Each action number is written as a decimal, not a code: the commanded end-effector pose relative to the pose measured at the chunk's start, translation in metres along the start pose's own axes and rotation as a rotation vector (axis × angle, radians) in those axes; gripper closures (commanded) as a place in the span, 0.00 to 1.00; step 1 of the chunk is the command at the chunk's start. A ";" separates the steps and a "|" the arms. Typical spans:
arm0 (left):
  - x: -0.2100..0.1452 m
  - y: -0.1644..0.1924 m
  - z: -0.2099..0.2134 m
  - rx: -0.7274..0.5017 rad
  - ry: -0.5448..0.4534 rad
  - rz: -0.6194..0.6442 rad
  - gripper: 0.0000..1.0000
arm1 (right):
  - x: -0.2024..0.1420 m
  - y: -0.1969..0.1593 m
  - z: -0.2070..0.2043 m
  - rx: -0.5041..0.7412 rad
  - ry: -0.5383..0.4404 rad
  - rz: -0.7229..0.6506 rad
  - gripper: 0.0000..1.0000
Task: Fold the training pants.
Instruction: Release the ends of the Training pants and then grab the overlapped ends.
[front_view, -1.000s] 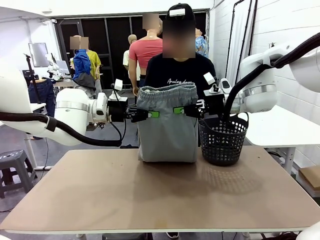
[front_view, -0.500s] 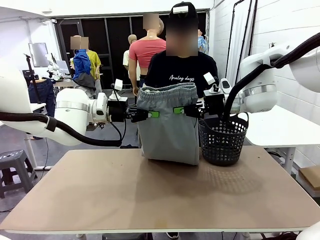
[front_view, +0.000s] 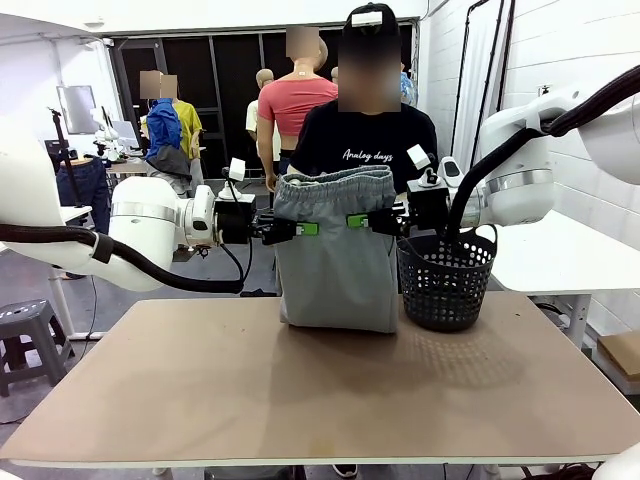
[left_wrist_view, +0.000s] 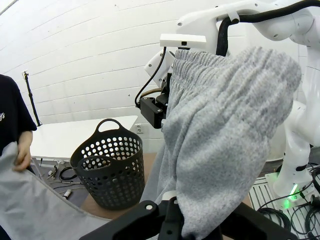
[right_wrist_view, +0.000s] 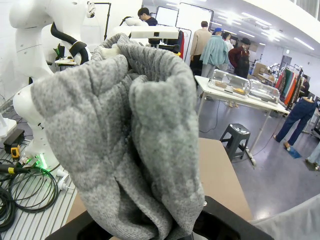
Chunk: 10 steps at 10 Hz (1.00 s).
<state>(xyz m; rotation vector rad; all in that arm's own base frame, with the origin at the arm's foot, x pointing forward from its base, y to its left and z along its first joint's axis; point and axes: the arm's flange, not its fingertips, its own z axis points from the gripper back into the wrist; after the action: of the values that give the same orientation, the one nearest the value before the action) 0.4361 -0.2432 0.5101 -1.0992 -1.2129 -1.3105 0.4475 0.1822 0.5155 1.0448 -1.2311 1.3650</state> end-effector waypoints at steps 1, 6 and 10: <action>0.005 -0.003 -0.001 0.012 -0.017 -0.007 1.00 | 0.002 0.004 0.002 -0.001 -0.028 0.001 1.00; 0.005 -0.003 -0.001 0.012 -0.017 -0.007 1.00 | 0.002 0.004 0.002 -0.001 -0.028 0.001 1.00; 0.005 -0.003 -0.001 0.012 -0.017 -0.007 1.00 | 0.002 0.004 0.002 -0.001 -0.028 0.001 1.00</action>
<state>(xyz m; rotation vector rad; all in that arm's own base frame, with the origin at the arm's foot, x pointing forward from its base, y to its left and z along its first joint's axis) 0.4360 -0.2432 0.5101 -1.0992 -1.2129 -1.3106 0.4475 0.1822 0.5155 1.0448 -1.2312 1.3650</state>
